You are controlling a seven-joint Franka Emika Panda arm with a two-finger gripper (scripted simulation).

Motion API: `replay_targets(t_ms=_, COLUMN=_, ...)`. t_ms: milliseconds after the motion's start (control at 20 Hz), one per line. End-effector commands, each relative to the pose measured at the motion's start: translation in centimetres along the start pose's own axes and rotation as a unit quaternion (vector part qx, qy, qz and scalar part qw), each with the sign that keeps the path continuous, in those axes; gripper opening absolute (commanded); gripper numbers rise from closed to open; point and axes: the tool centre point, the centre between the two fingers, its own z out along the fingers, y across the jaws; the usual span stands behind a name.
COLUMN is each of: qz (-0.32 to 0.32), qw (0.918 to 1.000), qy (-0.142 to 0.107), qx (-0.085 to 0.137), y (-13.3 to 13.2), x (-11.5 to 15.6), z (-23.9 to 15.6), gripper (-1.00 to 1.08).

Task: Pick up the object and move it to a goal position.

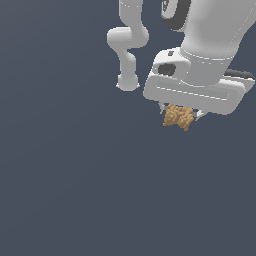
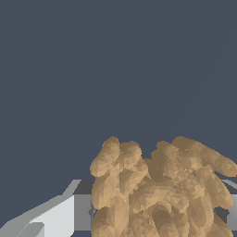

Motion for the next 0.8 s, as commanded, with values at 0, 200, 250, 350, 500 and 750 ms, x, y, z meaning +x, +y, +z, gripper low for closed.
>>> replay_targets(t_ms=0, qz=0.0, qw=1.0, qy=0.0, qx=0.0, y=-0.5, x=0.4, z=-1.3, gripper=-1.0)
replay_targets(t_ms=200, qz=0.0, qw=1.0, qy=0.0, qx=0.0, y=-1.3, x=1.0, z=-3.1, gripper=-1.0)
replay_targets(t_ms=250, qz=0.0, qw=1.0, qy=0.0, qx=0.0, y=-1.4, x=1.1, z=-3.5, gripper=-1.0)
replay_targets(t_ms=350, qz=0.0, qw=1.0, qy=0.0, qx=0.0, y=-1.8, x=1.3, z=-4.2, gripper=-1.0)
replay_targets(t_ms=500, qz=0.0, qw=1.0, qy=0.0, qx=0.0, y=-2.2, x=1.7, z=-5.3, gripper=-1.0)
replay_targets(t_ms=750, qz=0.0, qw=1.0, qy=0.0, qx=0.0, y=-2.9, x=2.2, z=-6.7, gripper=-1.0)
